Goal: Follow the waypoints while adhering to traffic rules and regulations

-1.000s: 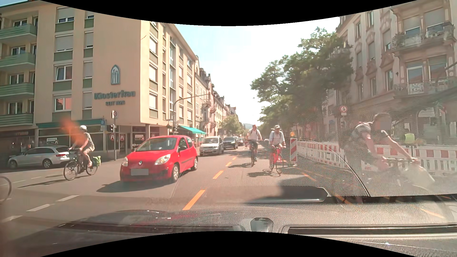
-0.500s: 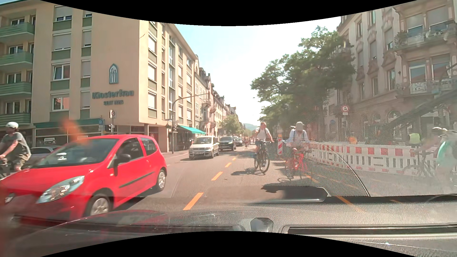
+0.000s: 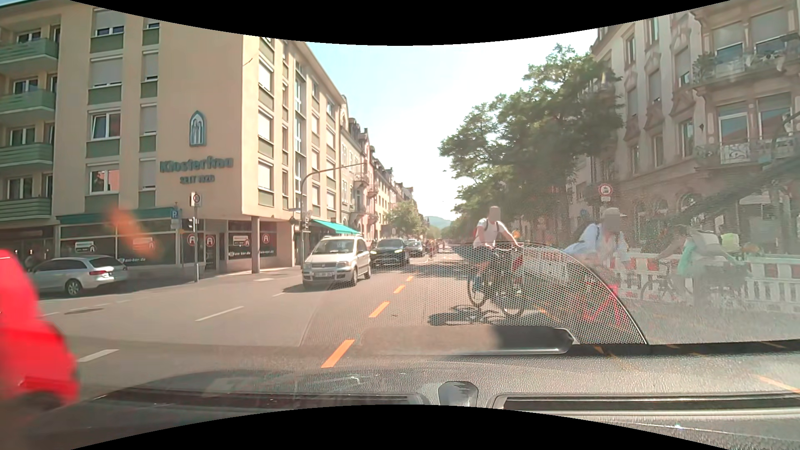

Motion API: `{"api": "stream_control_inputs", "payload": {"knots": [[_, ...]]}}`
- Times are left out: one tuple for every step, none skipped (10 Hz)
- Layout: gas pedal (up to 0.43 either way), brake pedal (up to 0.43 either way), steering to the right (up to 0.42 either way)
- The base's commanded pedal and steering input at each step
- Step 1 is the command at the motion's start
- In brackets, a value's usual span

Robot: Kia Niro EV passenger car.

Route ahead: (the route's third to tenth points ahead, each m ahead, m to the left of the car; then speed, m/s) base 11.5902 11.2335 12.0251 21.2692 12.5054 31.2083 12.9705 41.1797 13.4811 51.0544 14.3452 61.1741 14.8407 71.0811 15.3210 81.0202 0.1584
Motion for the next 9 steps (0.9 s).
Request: {"api": "stream_control_inputs", "payload": {"knots": [[0.0, 0.159, -0.001], [0.0, 0.159, -0.001], [0.0, 0.159, -0.001], [0.0, 0.165, -0.001], [0.0, 0.165, -0.001], [0.0, 0.177, -0.001], [0.0, 0.183, -0.001], [0.0, 0.183, -0.001], [0.0, 0.195, -0.001]]}}
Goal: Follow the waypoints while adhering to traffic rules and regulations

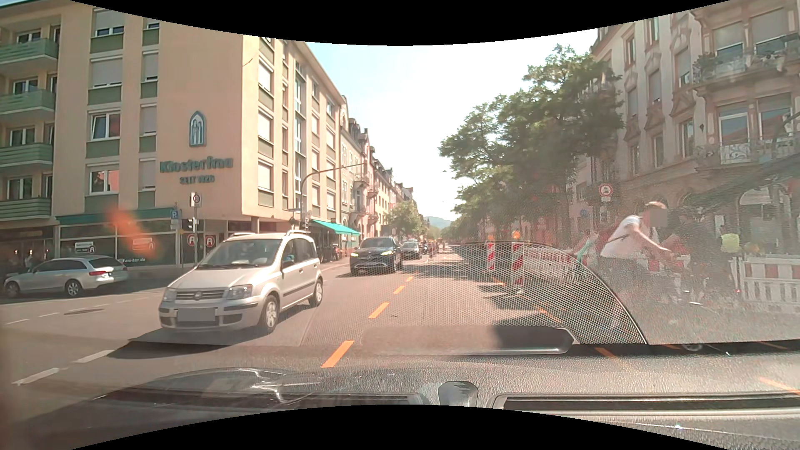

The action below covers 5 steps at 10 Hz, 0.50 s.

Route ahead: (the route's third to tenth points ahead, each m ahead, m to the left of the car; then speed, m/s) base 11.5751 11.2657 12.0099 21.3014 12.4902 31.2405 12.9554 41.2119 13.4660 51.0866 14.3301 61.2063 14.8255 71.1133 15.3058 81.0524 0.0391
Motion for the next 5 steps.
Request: {"api": "stream_control_inputs", "payload": {"knots": [[0.0, 0.195, -0.001], [0.0, 0.213, -0.001], [0.0, 0.213, -0.001], [0.0, 0.22, -0.001], [0.0, 0.22, -0.001]]}}
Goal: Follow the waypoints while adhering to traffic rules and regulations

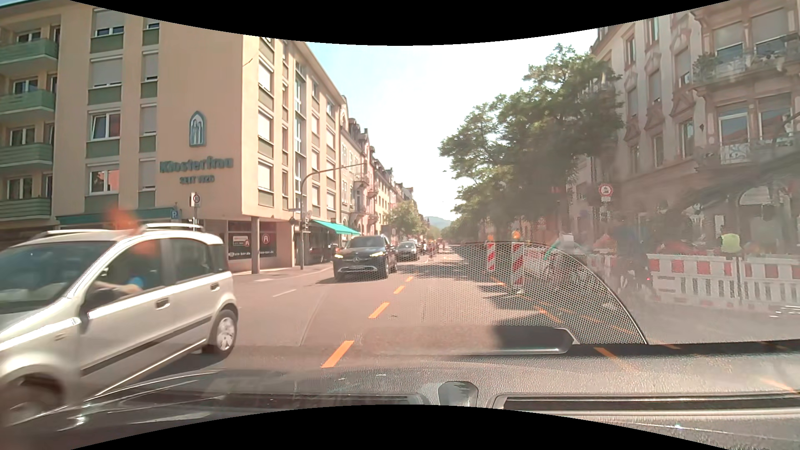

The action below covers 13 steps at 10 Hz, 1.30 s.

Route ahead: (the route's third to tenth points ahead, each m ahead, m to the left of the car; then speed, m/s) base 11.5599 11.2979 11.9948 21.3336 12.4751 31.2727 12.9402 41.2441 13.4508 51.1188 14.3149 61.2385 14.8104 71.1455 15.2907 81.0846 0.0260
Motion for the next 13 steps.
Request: {"api": "stream_control_inputs", "payload": {"knots": [[0.0, 0.22, -0.001], [0.0, 0.226, -0.001], [0.0, 0.226, -0.001], [0.0, 0.226, -0.001], [0.0, 0.226, -0.001], [0.0, 0.226, -0.001], [0.0, 0.226, -0.001], [0.0, 0.146, -0.001], [0.0, 0.061, -0.001], [0.0, 0.03, -0.001], [0.0, 0.018, -0.001], [0.0, 0.012, -0.001], [0.0, 0.012, -0.001]]}}
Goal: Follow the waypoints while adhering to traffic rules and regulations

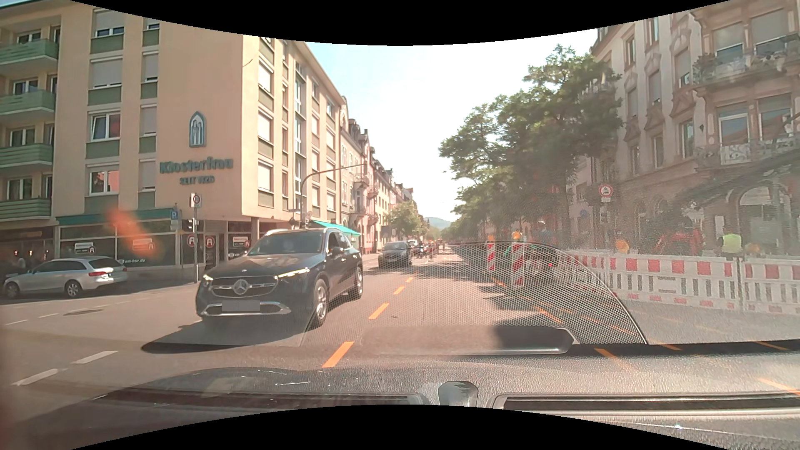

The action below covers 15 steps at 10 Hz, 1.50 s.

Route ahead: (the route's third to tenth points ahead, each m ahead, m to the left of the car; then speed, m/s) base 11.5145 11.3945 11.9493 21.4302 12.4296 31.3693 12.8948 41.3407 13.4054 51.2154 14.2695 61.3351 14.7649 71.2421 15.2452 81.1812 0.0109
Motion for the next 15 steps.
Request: {"api": "stream_control_inputs", "payload": {"knots": [[0.0, 0.012, -0.001], [0.0, 0.012, -0.001], [0.0, 0.012, -0.001], [0.0, 0.018, -0.001], [0.0, 0.018, -0.001], [0.0, 0.024, -0.001], [0.0, 0.037, -0.001], [0.0, 0.049, -0.001], [0.0, 0.073, -0.001], [0.0, 0.073, -0.001], [0.0, 0.085, -0.001], [0.0, 0.098, -0.001], [0.0, 0.116, -0.001], [0.0, 0.116, -0.001], [0.0, 0.116, -0.001]]}}
